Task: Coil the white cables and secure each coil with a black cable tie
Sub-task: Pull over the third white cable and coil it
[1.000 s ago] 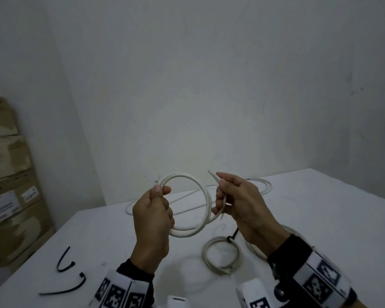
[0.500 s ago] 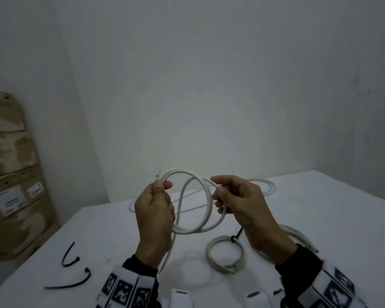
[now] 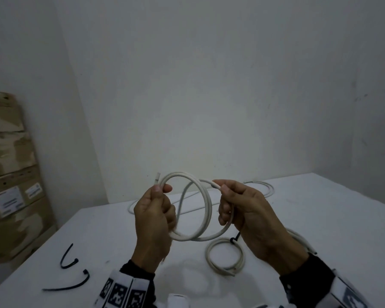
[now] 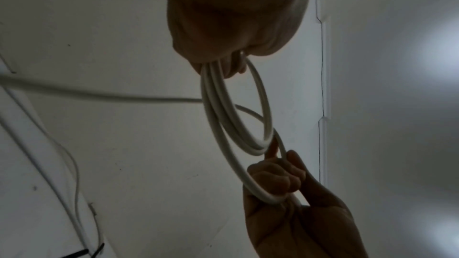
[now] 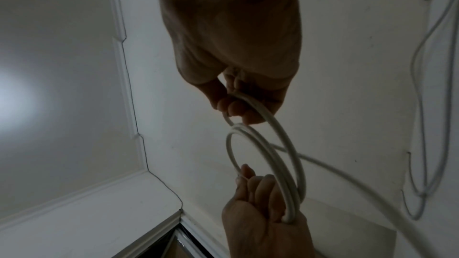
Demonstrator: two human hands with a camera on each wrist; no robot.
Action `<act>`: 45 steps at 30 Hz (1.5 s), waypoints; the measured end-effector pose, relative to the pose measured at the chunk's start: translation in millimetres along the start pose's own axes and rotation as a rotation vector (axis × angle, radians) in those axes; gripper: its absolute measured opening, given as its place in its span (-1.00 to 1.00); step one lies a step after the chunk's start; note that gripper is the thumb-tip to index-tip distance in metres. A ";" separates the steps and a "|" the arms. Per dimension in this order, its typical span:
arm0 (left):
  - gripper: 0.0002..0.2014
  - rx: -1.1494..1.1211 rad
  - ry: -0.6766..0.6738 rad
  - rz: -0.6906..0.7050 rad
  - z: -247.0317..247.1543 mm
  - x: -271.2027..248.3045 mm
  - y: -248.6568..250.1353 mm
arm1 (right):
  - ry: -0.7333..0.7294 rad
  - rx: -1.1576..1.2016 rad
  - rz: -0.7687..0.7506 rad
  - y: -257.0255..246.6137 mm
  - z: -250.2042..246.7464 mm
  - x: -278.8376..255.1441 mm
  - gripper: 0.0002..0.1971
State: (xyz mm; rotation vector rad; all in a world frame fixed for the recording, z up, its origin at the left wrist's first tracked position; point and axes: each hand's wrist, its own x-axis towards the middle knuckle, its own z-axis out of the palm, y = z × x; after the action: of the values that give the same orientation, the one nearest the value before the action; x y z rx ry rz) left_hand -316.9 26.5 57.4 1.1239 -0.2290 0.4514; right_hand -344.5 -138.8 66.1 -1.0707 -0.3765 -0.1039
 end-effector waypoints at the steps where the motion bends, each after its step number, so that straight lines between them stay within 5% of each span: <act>1: -0.70 -0.005 -0.040 0.010 -0.7 -0.9 0.2 | 0.013 -0.007 -0.020 -0.7 -0.6 0.2 -0.79; 6: -0.69 0.093 -0.147 0.094 2.5 -6.0 -2.2 | 0.057 -0.165 -0.062 -1.8 2.2 2.0 -0.81; 11: -0.71 0.342 -0.106 0.276 5.5 -10.9 -3.7 | 0.067 -0.286 -0.120 0.1 11.8 1.5 -0.82; 27: -0.55 0.848 0.112 0.613 5.3 -5.4 -17.4 | -0.028 -0.047 -0.052 3.5 20.9 -3.1 -0.92; 31: -0.56 0.680 -0.089 0.458 5.2 -6.7 -14.5 | -0.033 -0.055 -0.054 3.8 17.6 -4.2 -0.92; 40: -0.77 0.686 -0.088 0.458 4.5 -11.2 -12.9 | 0.001 -0.141 -0.124 8.5 6.7 7.5 -0.91; 45: -0.73 0.608 -0.166 0.264 3.8 -8.8 -14.4 | 0.033 -0.225 -0.142 14.2 1.1 11.0 -0.93</act>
State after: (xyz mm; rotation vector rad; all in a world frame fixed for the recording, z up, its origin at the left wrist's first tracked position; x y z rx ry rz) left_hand -317.9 15.9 43.8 1.7404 -0.4046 0.6885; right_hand -330.8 -129.9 58.5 -1.2618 -0.4180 -0.2951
